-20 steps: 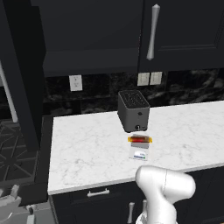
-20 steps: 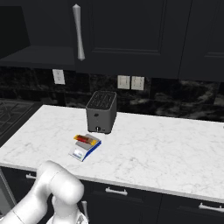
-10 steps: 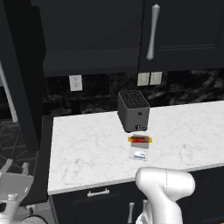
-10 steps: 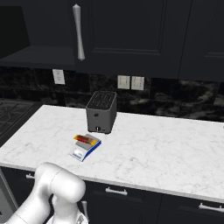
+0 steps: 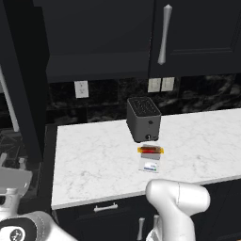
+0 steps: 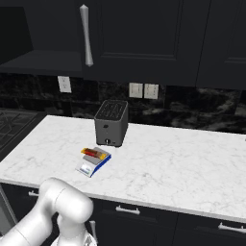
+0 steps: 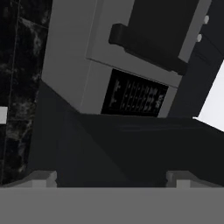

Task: Pick the bar and place it on the digital scale for weighing, and close the cabinet.

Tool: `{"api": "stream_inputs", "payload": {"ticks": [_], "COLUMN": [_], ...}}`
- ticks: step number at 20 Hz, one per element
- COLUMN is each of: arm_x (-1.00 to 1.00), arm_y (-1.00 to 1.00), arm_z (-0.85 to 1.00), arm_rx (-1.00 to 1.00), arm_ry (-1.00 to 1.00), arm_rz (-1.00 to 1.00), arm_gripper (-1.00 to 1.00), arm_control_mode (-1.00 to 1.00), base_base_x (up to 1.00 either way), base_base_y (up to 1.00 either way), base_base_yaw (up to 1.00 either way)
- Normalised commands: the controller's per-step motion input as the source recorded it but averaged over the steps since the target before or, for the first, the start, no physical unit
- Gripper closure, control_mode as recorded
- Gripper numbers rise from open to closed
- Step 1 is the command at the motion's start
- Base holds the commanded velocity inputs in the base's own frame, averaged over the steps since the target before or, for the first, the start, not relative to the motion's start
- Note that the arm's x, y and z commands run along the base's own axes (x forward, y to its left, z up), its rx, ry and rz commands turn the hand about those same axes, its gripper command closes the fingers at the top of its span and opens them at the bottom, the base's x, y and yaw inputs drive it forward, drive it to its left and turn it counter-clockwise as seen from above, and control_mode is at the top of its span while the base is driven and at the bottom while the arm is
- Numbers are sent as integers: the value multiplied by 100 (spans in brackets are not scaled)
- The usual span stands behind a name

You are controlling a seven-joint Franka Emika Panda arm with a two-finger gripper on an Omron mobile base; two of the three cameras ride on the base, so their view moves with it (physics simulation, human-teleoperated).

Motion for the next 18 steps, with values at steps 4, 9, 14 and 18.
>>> {"api": "stream_inputs", "payload": {"ticks": [4,9,14,18], "arm_x": [32,38,22,0], "arm_y": [21,-18,-75,-100], "arm_z": [33,54,60,67], "arm_rx": [7,17,18,26], "arm_ry": [0,-1,-6,-14], "arm_rz": [0,0,0,0], "arm_gripper": [-100,-100,-100,-100], "arm_control_mode": [-100,-100,-100,-100], "base_base_x": [0,0,0,0], "base_base_y": [0,0,0,0], "base_base_yaw": [0,0,0,0]}}
